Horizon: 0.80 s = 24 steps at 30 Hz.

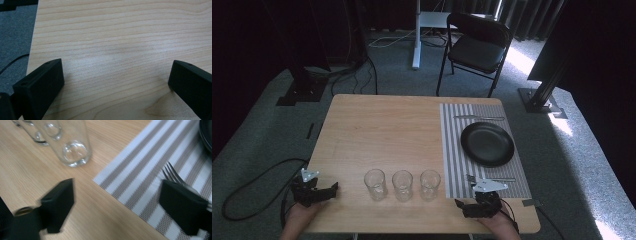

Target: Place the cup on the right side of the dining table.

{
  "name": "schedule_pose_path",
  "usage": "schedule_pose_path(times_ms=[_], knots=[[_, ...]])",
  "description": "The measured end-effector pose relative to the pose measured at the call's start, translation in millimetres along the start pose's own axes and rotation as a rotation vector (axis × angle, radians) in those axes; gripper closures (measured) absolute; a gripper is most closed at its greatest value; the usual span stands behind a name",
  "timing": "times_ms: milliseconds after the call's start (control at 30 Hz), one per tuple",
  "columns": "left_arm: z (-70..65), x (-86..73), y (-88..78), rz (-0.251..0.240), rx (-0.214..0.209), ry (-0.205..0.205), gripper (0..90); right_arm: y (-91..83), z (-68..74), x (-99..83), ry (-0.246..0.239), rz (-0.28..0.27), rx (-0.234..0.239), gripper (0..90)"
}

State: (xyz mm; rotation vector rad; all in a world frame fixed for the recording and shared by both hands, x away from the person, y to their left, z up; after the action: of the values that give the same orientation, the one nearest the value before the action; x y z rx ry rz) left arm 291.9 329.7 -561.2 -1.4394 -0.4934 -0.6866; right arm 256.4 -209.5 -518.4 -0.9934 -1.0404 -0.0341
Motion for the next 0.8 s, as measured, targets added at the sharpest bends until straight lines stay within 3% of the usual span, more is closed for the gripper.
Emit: schedule_pose_path(times_ms=[300, 800], knots=[[0.0, 0.0, 0.0, 0.000, 0.000, 0.000, 0.6, 12.1, 13.7, 9.5, -0.043, -0.004, 0.071, 16.5], [0.0, 0.0, 0.0, 0.000, 0.000, 0.000, 0.6, 30.0, 27.9, 22.9, -0.097, 0.002, 0.116, 16.5]])
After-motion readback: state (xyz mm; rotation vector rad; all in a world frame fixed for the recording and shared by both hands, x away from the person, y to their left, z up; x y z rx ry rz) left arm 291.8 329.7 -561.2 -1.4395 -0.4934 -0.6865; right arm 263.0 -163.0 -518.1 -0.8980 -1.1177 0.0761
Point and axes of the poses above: each handheld gripper's, and its own axes: y roughly forward along the jaws, x roughly out of its top, z roughly to its left, the point moved 2 cm from there along y, roughly forward along the jaws, and after that the axes turned 6 degrees about x, right-handed, at the moved point
